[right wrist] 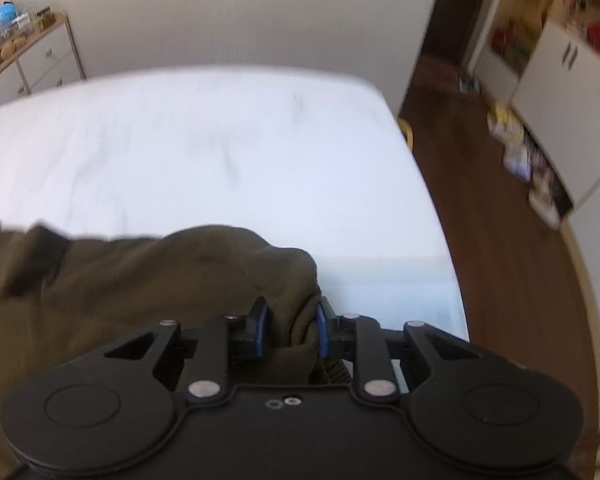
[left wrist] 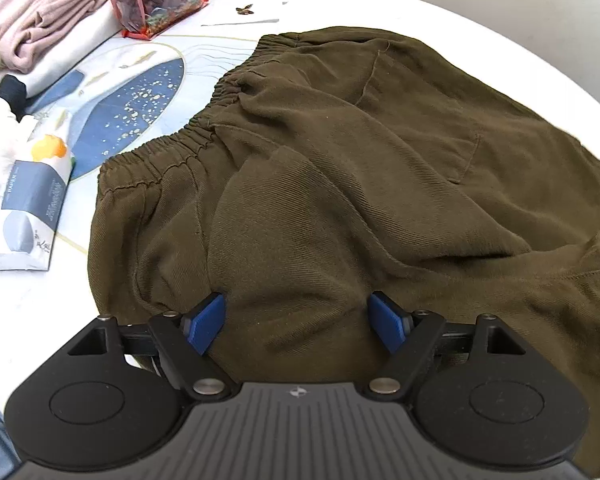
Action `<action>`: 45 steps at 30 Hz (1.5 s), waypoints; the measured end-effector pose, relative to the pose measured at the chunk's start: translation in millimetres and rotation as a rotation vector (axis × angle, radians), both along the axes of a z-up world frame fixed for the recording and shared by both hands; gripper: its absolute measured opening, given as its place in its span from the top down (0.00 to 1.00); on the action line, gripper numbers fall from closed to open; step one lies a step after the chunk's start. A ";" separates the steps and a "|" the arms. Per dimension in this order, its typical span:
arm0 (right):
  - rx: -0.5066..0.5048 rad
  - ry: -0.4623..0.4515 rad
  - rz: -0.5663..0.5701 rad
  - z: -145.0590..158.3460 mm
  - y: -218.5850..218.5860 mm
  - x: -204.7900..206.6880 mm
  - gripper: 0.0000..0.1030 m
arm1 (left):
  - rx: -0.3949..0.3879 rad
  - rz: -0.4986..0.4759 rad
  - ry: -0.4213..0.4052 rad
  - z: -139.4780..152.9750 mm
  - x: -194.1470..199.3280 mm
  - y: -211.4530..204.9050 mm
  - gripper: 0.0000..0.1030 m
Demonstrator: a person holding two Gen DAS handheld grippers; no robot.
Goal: Fold clothes
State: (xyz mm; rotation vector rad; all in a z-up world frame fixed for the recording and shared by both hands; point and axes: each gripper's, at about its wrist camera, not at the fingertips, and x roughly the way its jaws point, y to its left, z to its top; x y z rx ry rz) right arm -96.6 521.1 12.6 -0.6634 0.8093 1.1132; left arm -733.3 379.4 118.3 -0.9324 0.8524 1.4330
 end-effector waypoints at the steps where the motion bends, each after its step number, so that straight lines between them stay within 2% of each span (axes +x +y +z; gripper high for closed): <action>1: 0.024 -0.029 0.000 -0.3 19.7 -0.7 0.00 | -0.002 0.005 0.007 0.4 1.9 0.4 0.24; 3: 0.067 -0.086 -0.009 1.9 54.0 0.9 0.00 | -0.001 0.017 0.005 4.0 4.7 0.5 0.24; 7: 0.117 -0.115 -0.084 5.5 104.2 16.5 0.00 | 0.047 0.000 -0.040 16.1 6.6 -7.2 0.24; 11: 0.048 -0.088 -0.098 -11.8 120.5 27.3 0.00 | 0.092 -0.024 -0.074 27.6 5.6 -16.6 0.24; 13: 0.046 -0.096 -0.080 -9.3 113.4 26.5 0.00 | 0.094 -0.031 -0.091 29.2 -0.7 -19.2 0.24; 16: 0.040 -0.075 -0.051 8.6 96.0 26.3 0.00 | 0.094 -0.048 -0.102 32.4 -11.4 -21.6 0.24; 20: 0.056 -0.059 0.003 42.7 50.5 18.4 0.00 | 0.119 -0.112 -0.101 37.8 -27.3 -29.7 0.24; 25: 0.059 -0.047 0.146 79.4 -39.5 -30.6 0.00 | 0.197 -0.228 -0.047 38.8 -40.7 -35.7 0.24; 28: 0.062 -0.021 0.285 88.6 -93.3 -77.6 0.00 | 0.197 -0.300 -0.052 33.9 -44.5 -36.2 0.23; 33: -0.052 -0.009 0.463 73.5 -164.4 -164.0 0.00 | 0.186 -0.425 -0.145 25.5 -54.0 -44.3 0.23; 35: -0.084 0.020 0.520 65.6 -187.7 -194.5 0.00 | 0.179 -0.454 -0.146 22.4 -55.8 -48.9 0.23; 37: -0.107 0.086 0.563 58.9 -207.4 -217.7 0.00 | 0.171 -0.460 -0.130 19.5 -59.2 -51.4 0.23; 39: -0.116 0.149 0.560 51.6 -217.2 -229.9 0.00 | 0.157 -0.472 -0.129 16.1 -62.3 -52.9 0.26; 41: -0.123 0.185 0.538 39.2 -221.9 -243.8 0.00 | 0.150 -0.498 -0.114 15.1 -65.2 -56.8 0.36; 45: -0.109 0.155 0.493 25.5 -227.9 -267.6 0.00 | 0.170 -0.534 -0.081 18.3 -69.4 -63.9 0.50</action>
